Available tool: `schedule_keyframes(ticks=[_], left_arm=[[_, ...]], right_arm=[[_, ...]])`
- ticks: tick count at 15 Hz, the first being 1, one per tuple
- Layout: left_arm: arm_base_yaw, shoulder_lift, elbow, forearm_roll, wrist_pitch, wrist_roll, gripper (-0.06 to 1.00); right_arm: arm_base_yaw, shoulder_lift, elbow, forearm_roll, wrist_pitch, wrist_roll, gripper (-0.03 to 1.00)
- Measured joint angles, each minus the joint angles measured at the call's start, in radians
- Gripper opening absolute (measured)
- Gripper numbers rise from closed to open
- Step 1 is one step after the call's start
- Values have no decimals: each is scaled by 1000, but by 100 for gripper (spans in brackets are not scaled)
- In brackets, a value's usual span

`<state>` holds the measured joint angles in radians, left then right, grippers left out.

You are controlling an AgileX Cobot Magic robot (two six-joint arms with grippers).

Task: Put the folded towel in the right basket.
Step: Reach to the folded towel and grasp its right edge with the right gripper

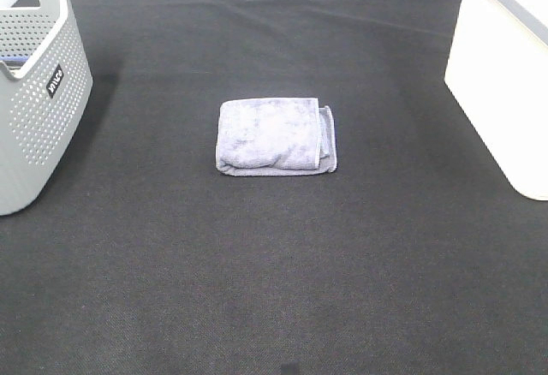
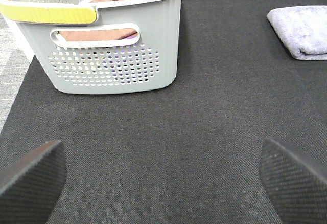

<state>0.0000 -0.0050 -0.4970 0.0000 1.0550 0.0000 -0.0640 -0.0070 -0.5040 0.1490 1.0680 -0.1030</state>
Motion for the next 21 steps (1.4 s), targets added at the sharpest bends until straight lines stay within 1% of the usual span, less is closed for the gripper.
schedule_keyframes(ticks=[15,18,21], left_arm=[[0,0,0,0,0,0,97],[0,0,0,0,0,0,97],[0,0,0,0,0,0,97]], right_arm=[[0,6,-2,4,-9,0,86],[0,145,-45,32,-142,0,83],[0,359,-127,45,-219,0,82]])
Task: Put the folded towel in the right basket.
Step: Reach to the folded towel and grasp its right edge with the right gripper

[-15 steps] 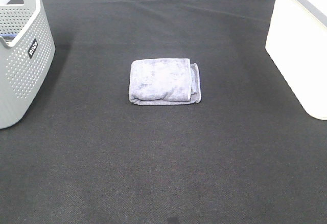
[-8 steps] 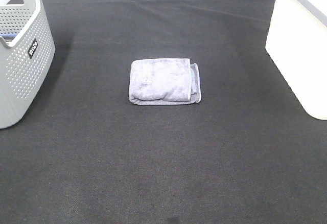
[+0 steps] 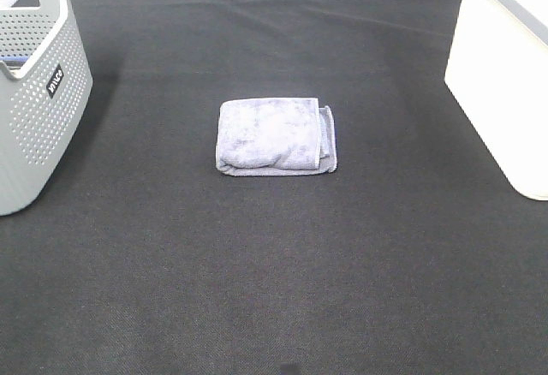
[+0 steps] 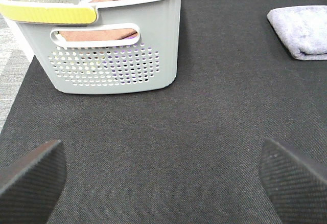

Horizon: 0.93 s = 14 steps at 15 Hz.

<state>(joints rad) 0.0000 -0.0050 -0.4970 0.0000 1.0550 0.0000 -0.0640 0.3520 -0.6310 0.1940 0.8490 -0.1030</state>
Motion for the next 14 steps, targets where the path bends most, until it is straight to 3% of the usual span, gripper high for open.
schedule_keyframes(ticks=[6,11,12,14], left_arm=[[0,0,0,0,0,0,97],[0,0,0,0,0,0,97],[0,0,0,0,0,0,97],[0,0,0,0,0,0,97]], right_arm=[[0,529,-377,70,10,-91,81],[0,967,-761,111,214,-140,80],[0,967,-761,111,214,-140,80],[0,1141,-944,131,243,-144,80]])
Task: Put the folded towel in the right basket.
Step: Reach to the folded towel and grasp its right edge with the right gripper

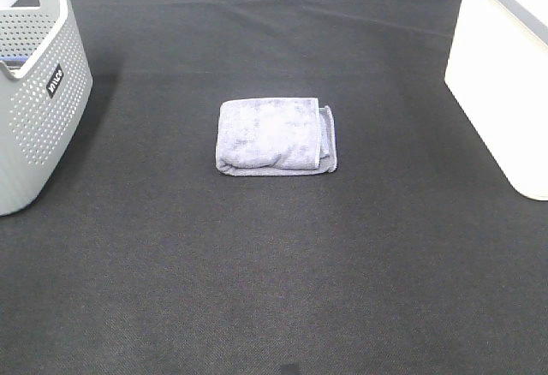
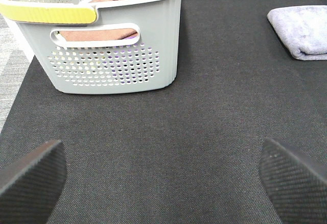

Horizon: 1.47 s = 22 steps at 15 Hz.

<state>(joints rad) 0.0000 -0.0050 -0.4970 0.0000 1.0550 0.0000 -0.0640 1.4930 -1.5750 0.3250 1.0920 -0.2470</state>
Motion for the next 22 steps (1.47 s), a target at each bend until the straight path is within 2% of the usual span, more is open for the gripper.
schedule_keyframes(ticks=[3,8,10,16,22], left_arm=[[0,0,0,0,0,0,97],[0,0,0,0,0,0,97],[0,0,0,0,0,0,97],[0,0,0,0,0,0,97],[0,0,0,0,0,0,97]], right_arm=[[20,196,-209,33,16,-4,79],[222,460,-438,6,68,-4,78],[274,561,-492,7,90,3,78],[286,847,-571,161,125,59,78],[286,1028,-624,221,125,57,78]])
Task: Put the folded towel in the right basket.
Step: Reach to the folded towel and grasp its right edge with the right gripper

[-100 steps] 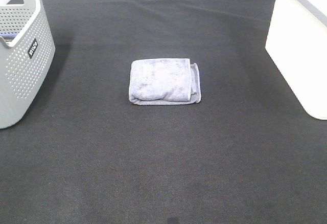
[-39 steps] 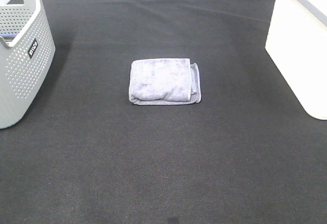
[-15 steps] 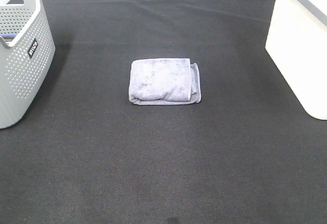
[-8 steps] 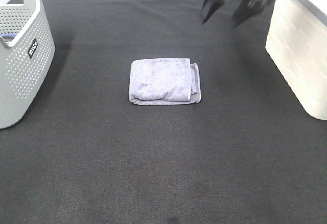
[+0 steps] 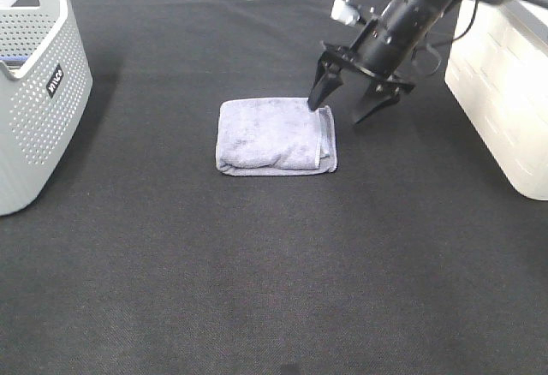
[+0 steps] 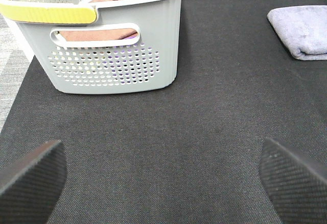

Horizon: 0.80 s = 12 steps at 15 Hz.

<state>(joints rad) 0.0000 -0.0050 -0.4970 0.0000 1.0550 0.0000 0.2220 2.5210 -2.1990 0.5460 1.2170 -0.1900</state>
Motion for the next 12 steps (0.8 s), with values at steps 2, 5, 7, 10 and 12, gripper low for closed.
schedule_keyframes(ticks=[2,5,7,10,12], left_arm=[[0,0,0,0,0,0,97],[0,0,0,0,0,0,97],[0,0,0,0,0,0,97],[0,0,0,0,0,0,97],[0,0,0,0,0,0,97]], right_arm=[[0,37,-2,26,0,-5,78],[0,62,-2,40,0,-30,78],[0,79,-2,78,0,-38,78],[0,100,-10,128,1,-65,77],[5,109,-10,158,0,-95,66]])
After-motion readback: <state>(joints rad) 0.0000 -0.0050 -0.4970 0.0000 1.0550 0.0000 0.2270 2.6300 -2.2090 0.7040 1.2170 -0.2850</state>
